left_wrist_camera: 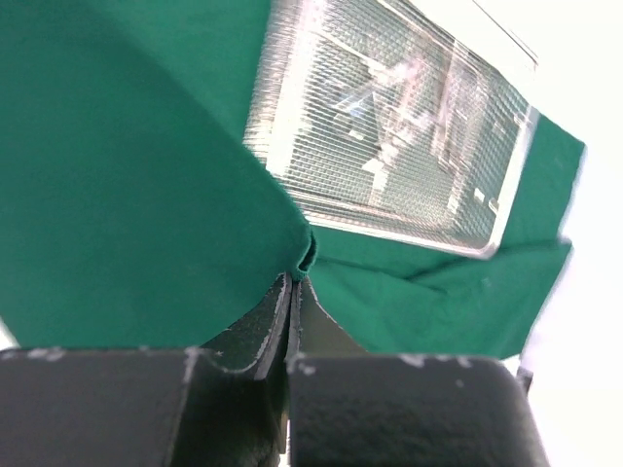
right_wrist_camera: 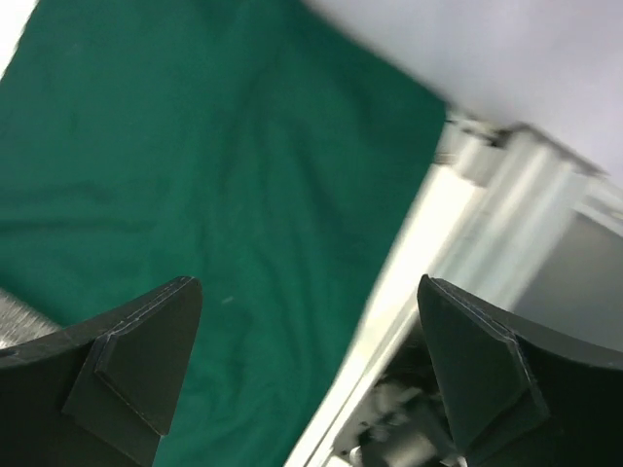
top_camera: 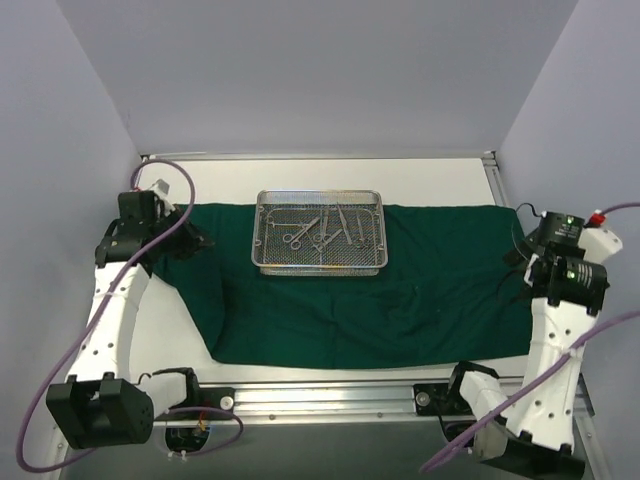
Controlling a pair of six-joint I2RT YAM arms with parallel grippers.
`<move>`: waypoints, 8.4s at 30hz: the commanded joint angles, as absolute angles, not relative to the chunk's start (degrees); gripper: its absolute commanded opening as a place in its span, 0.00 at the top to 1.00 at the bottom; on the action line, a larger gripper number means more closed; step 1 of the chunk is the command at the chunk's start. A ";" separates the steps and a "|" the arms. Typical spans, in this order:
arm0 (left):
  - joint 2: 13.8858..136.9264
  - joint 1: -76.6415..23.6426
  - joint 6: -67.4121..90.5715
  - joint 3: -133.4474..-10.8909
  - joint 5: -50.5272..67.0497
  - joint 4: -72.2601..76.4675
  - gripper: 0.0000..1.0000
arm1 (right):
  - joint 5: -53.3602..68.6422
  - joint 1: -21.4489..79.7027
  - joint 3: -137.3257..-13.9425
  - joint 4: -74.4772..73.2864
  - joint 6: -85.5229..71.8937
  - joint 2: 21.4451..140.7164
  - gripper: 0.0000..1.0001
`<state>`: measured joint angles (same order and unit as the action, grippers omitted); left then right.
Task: Open and lay out the surgical kit
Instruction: Smooth out the surgical kit at the center of the board.
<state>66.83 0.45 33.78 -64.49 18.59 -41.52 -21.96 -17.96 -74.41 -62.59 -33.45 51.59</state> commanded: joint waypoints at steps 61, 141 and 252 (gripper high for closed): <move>102.37 10.02 21.30 -95.87 -4.94 -58.97 0.06 | -0.62 13.90 -98.16 -39.36 -19.44 109.59 0.00; 145.21 10.81 31.12 -149.88 12.50 -67.05 0.13 | 4.48 2.03 -144.85 -32.25 -18.46 146.08 0.00; 87.89 -2.37 23.73 -87.81 1.14 -68.64 0.04 | -3.70 49.11 -48.00 -22.94 -41.22 97.12 0.12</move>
